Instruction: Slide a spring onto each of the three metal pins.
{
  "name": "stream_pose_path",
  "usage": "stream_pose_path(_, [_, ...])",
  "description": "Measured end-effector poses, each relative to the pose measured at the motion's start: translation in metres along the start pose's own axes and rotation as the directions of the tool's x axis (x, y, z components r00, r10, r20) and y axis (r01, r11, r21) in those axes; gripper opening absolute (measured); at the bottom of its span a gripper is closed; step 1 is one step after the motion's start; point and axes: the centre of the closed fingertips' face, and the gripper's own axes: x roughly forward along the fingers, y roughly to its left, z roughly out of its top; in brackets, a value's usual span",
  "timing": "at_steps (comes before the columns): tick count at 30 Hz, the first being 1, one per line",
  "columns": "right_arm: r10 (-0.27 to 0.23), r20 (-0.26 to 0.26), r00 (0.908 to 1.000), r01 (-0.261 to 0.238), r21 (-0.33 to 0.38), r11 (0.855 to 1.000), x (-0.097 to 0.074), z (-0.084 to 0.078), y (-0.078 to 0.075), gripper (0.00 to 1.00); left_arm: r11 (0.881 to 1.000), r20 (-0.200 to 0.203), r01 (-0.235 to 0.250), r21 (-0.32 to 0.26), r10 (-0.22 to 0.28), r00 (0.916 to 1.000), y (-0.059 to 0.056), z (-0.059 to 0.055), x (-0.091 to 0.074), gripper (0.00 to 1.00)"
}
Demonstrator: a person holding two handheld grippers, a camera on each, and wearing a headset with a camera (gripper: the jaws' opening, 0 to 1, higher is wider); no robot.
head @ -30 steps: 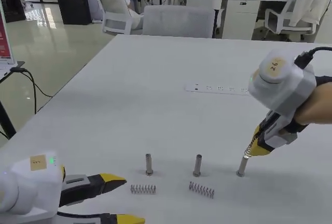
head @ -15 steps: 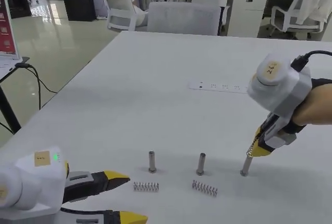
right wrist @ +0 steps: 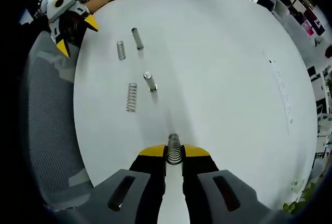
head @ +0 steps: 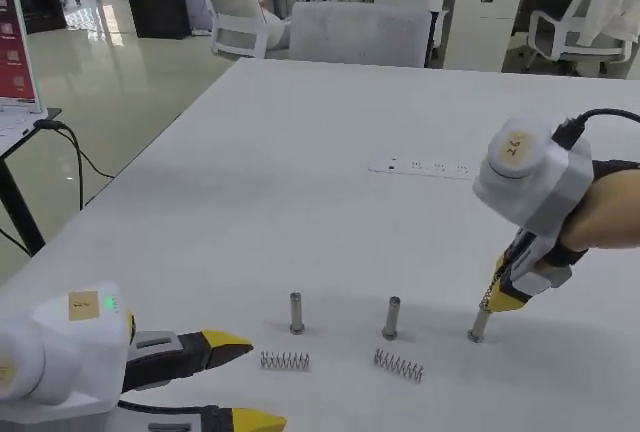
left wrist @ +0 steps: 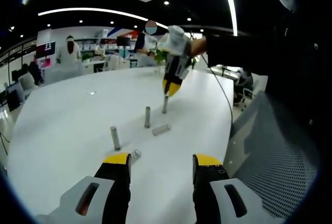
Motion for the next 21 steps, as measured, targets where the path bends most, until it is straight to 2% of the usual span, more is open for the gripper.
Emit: stream_pose_path(21, [0.014,-0.059,0.9982,-0.015,-0.011,1.0,0.04,-0.013,-0.003,0.08,1.0,-0.003,-0.007,0.0,0.007,1.0,0.001,0.001,-0.001,0.41])
